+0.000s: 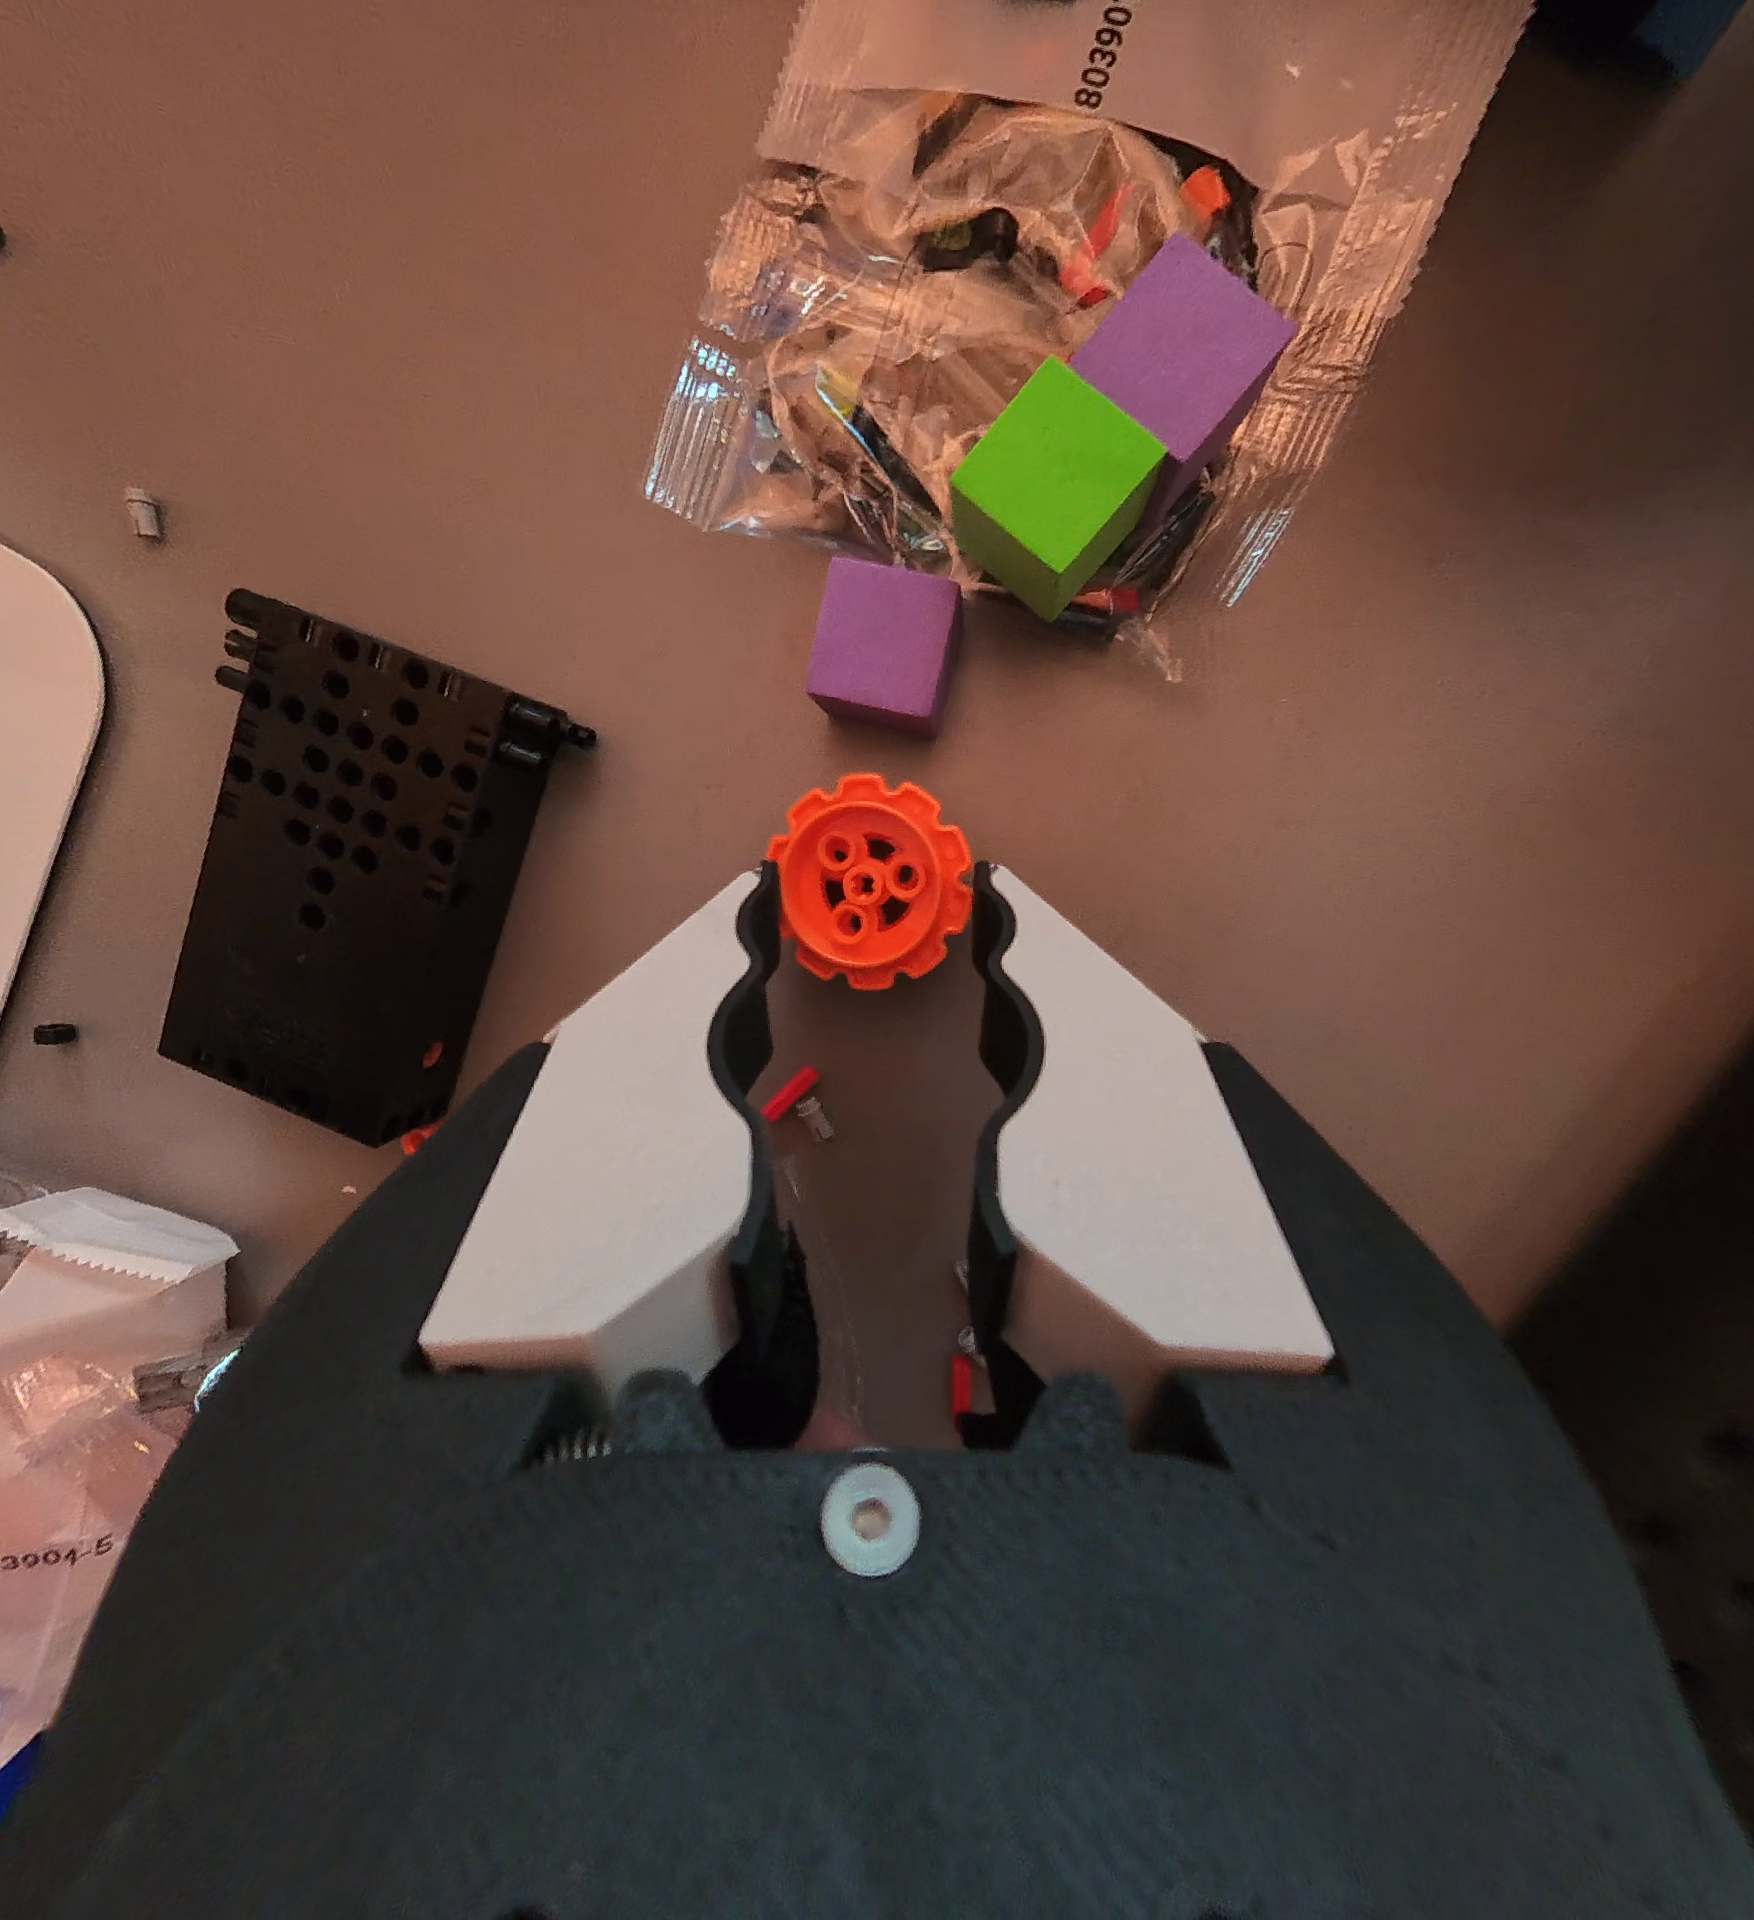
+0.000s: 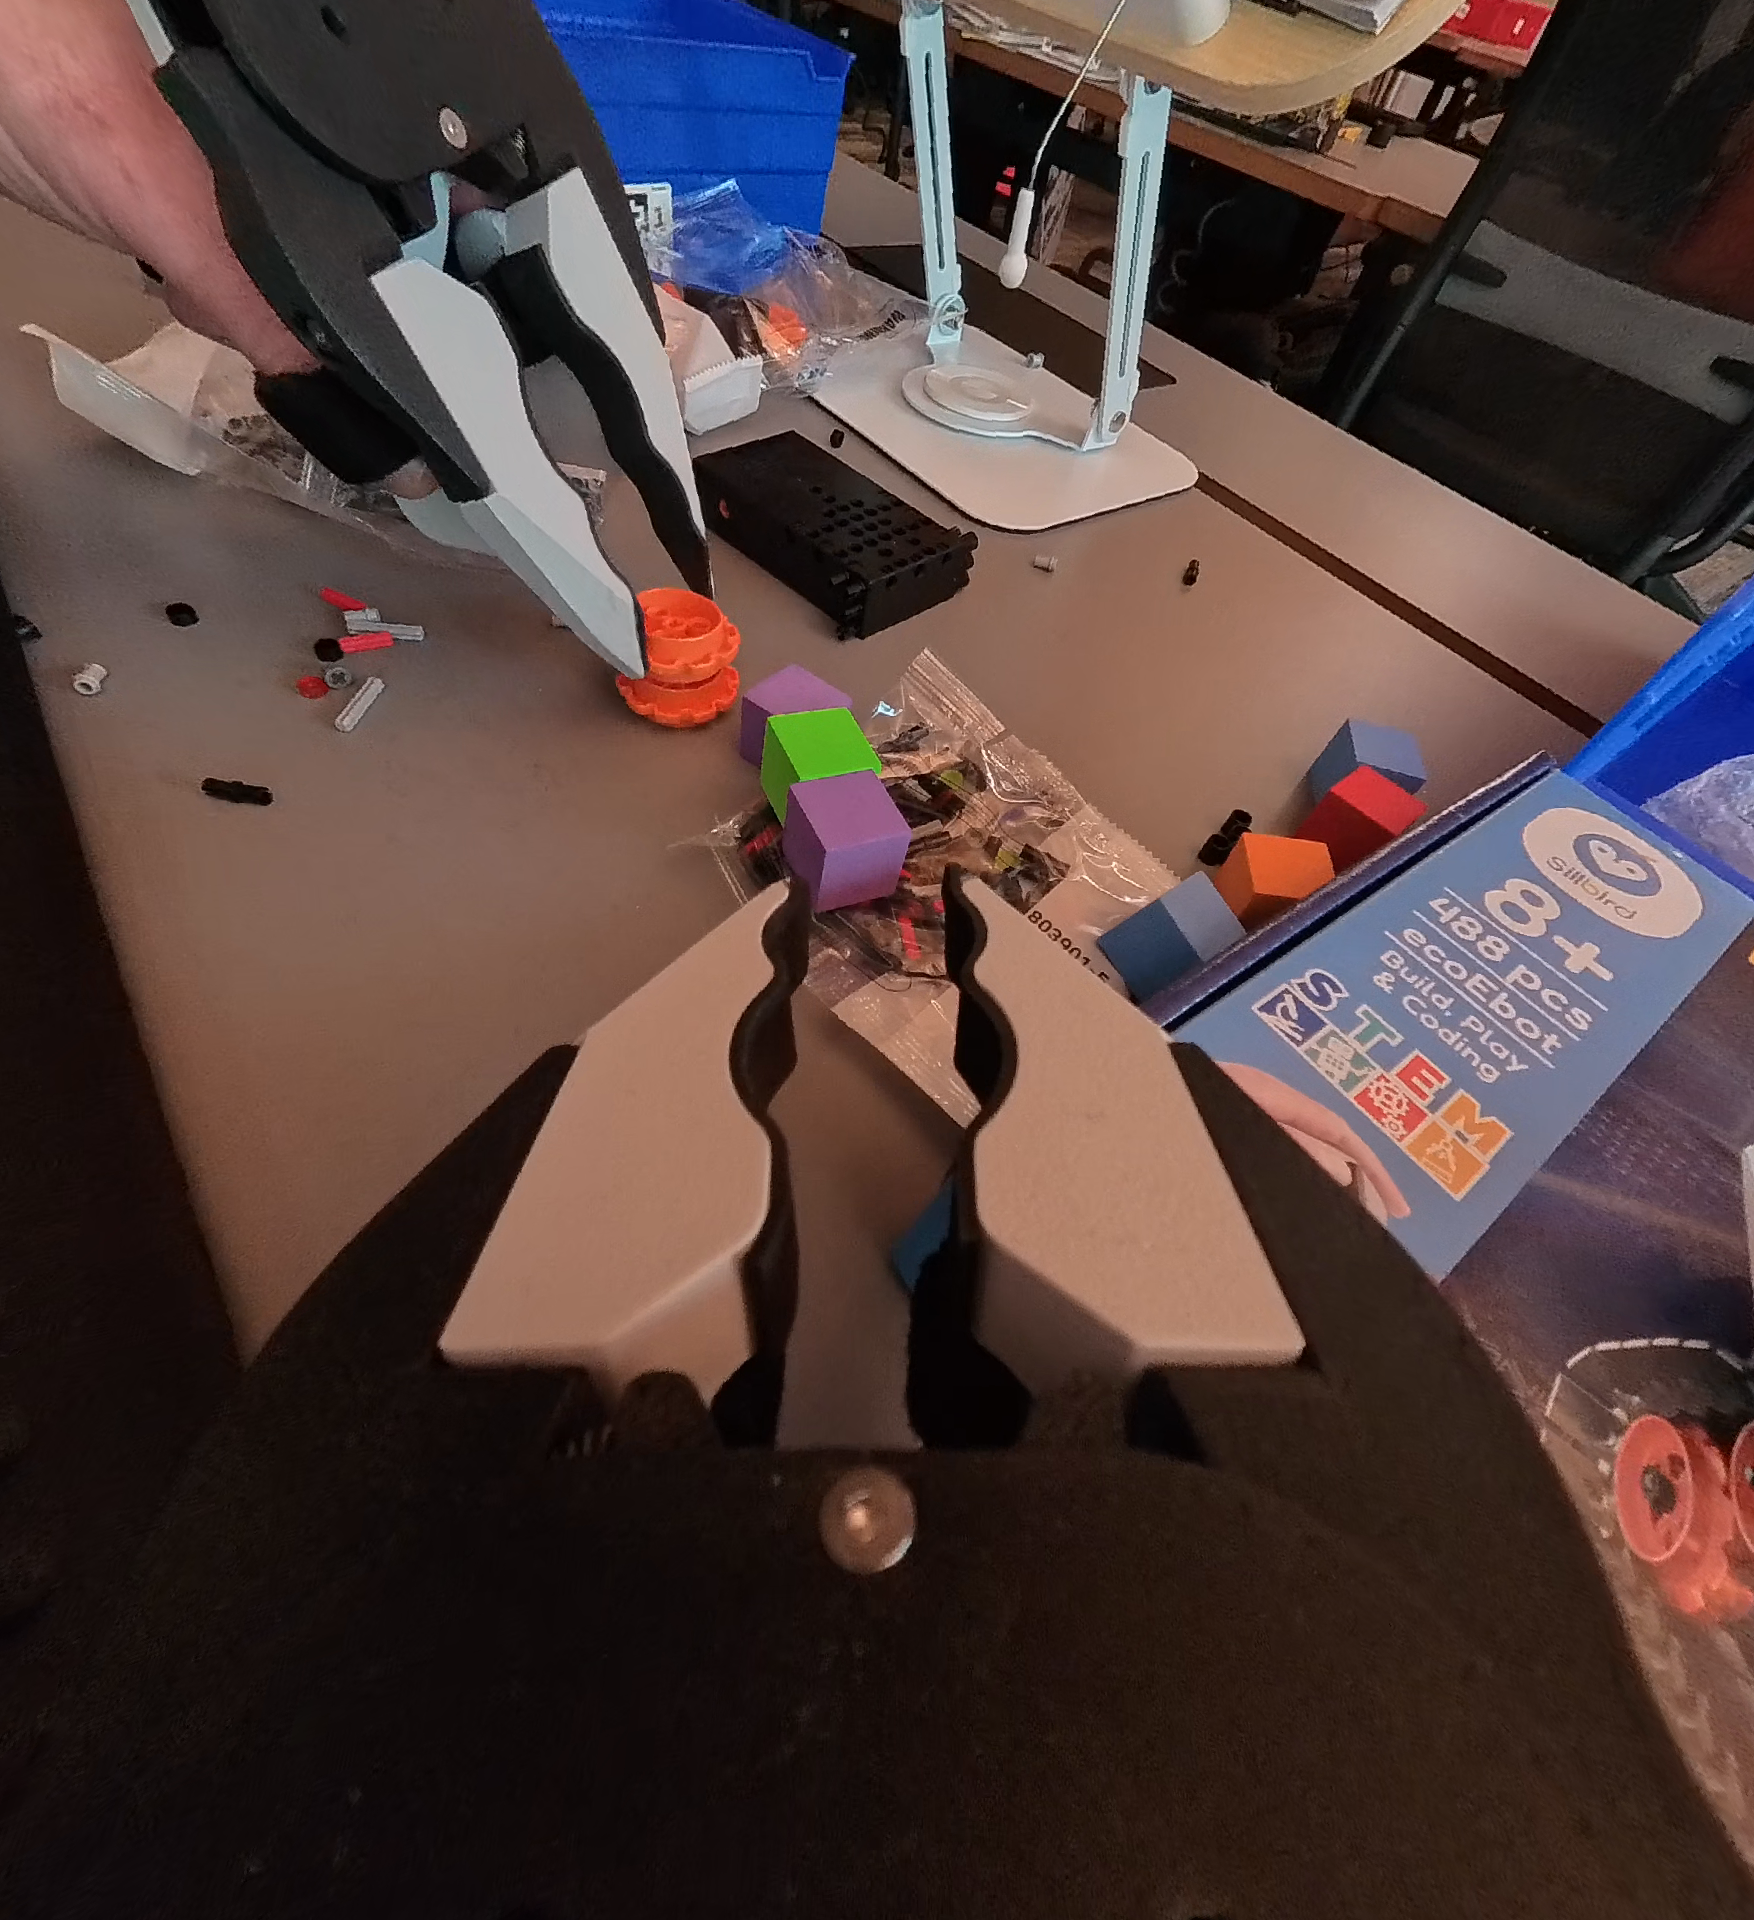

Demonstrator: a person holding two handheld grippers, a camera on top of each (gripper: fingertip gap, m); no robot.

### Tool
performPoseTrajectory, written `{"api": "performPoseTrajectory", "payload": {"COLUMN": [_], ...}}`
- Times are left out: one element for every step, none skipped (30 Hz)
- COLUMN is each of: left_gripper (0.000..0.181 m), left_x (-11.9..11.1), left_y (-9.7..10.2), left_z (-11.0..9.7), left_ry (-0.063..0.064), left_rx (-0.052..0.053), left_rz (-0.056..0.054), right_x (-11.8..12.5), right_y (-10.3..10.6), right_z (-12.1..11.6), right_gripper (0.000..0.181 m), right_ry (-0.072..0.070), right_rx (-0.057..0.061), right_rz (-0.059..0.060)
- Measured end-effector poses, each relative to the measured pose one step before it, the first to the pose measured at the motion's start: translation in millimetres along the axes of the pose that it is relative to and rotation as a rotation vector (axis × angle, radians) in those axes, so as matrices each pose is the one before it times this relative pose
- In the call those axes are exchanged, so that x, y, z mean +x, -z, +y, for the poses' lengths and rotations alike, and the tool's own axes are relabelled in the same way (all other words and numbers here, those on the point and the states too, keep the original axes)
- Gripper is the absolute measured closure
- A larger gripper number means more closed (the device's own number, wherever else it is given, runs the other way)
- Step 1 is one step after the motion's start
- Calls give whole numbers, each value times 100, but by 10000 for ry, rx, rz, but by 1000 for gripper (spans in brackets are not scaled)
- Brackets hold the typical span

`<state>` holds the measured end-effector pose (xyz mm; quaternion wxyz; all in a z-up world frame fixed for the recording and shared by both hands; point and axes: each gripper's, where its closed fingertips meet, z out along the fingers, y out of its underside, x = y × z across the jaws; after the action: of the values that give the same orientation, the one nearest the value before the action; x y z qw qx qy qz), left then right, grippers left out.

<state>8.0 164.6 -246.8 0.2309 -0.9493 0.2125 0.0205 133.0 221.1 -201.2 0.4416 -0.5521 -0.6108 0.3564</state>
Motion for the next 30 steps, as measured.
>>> {"api": "performPoseTrajectory", "payload": {"left_gripper": [146,146,146,146,145,145,145,145,145,144,144,142,142,143,143,143,144,144,145,145,145,145,145,145,146,146,146,146,146,146], "left_x": [-11,1,44,-11,-48,-18,20,-24,-41,49,12,-2,-43,-35,-23,-27,-7,-3,-30,-12,-8,-7,-32,-34,-54,-50,-136,-117,98,182], "left_y": [-37,-60,-111,-121,-97,-33,0,13,11,5,22,3,1,4,-21,-26,-29,-24,-12,-6,0,7,13,9,19,3,22,30,0,-42], "left_z": [45,35,84,138,35,-27,-12,11,-1,3,21,25,20,-17,6,-9,-16,-13,-29,-19,-7,14,8,30,13,-1,-64,-71,-4,51], "left_ry": [-65,-34,11,7,3,31,22,14,-2,-3,0,-5,-14,-5,2,-4,-10,-12,-13,-11,-13,-5,-1,3,12,18,-6,-4,11,-3], "left_rx": [-78,-60,-71,-87,-13,32,20,-5,4,4,-6,-18,-14,1,-7,-14,-9,-18,-9,-10,-7,-10,0,-6,12,10,41,48,-6,-37], "left_rz": [-52,-25,21,-3,-22,6,21,-10,-30,18,4,-6,-31,-26,-7,-15,3,-6,-17,-7,-10,-3,-18,-9,-16,-18,-85,-73,60,93], "right_x": [-10,0,0,-3,5,0,4,-1,-16,-5,-15,-3,-10,8,-4,-1,3,2,-2,8,-11,-7,-7,-2,-8,-8,-19,-15,-4,-18], "right_y": [5,10,12,6,7,11,10,0,-3,8,0,7,2,9,8,9,-1,0,-1,1,-6,0,7,-3,6,-7,-1,-5,-10,1], "right_z": [-24,-12,-8,-4,-15,-10,5,-1,-9,-15,-19,0,-14,-11,-16,-14,-2,0,-2,5,1,-3,-3,-3,-1,-15,10,1,11,-1], "right_gripper": [157,157,157,157,157,157,157,157,157,157,157,157,157,157,157,157,157,157,157,157,157,157,157,157,157,157,157,157,157,157], "right_ry": [1,0,-1,-3,-5,-3,1,1,1,1,0,2,1,-3,-3,-1,1,0,-2,-2,2,6,4,-5,-9,-2,8,9,4,-1], "right_rx": [12,4,2,5,7,3,-1,1,5,7,6,3,2,5,7,6,1,0,1,-3,-4,1,4,3,4,1,-2,-5,-4,-1], "right_rz": [-2,-1,-1,-1,-2,1,3,-1,-5,-5,-5,-3,-1,-1,-2,-1,1,1,0,0,-2,-1,0,-6,-9,-6,-2,-1,-4,-5]}}
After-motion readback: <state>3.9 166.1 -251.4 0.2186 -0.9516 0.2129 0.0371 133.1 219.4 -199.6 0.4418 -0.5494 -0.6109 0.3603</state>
